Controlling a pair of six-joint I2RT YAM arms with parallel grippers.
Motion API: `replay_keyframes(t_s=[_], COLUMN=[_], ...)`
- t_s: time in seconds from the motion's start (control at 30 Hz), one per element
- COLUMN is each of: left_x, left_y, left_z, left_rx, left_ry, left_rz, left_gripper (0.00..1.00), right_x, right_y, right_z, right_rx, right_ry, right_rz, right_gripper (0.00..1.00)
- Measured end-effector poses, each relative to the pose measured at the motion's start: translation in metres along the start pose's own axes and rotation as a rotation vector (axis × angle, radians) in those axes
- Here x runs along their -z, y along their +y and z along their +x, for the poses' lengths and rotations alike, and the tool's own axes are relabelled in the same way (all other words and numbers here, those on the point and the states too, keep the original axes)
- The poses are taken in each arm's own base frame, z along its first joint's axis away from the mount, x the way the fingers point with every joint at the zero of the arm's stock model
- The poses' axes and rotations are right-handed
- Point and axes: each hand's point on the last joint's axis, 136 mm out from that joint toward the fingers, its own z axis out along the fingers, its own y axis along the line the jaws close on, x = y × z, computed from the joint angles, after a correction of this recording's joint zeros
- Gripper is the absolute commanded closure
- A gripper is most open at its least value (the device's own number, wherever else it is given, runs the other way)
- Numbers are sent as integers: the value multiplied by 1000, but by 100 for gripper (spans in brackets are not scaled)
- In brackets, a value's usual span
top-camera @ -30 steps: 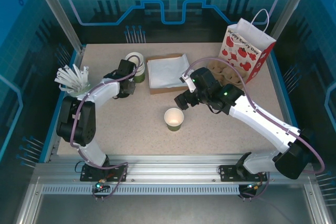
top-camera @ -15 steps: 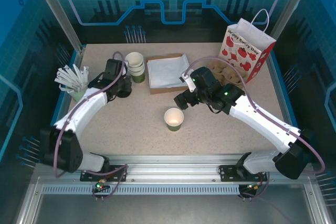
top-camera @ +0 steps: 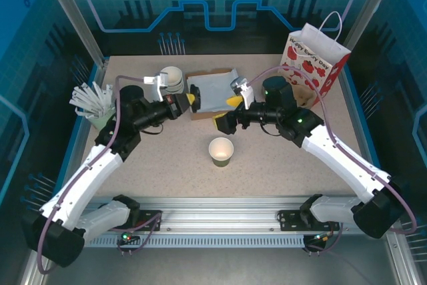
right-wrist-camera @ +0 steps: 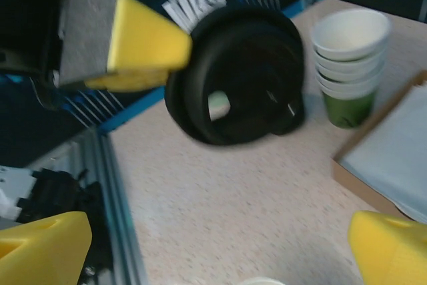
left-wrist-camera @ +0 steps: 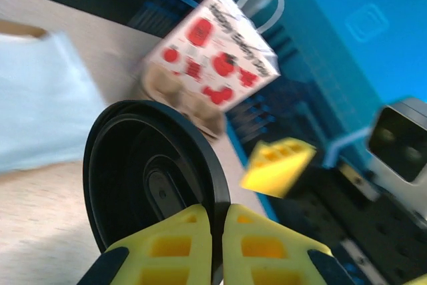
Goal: Pack the takeout coffee
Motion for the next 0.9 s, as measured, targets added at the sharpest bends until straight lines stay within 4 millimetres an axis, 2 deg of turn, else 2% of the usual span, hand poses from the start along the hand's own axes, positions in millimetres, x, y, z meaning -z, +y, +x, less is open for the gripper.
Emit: replay_keyframes(t_s=[0.1, 0.2, 0.43, 0.67, 0.9], left_x=[-4, -6, -12, -12, -12], left_y=[-16, -25, -24, -34, -33], left_z=[10, 14, 25, 23, 24], left_rx=[49, 84, 170, 199, 206], left_ry=[34, 41, 60, 50, 51], left_rz=[72, 121, 168, 218, 223], left_gripper=[92, 93, 95, 97, 99], right_x=[-1, 4, 1, -8, -13], right_y=[0, -10, -8, -14, -18], right_z=[-5, -9, -13, -13, -6], right_rx=[-13, -33, -47, -61, -81], right_ry=[-38, -78, -108, -111, -101], right_rz=[-45, -66, -118, -124, -130], right_gripper=[0, 0, 0, 0, 0])
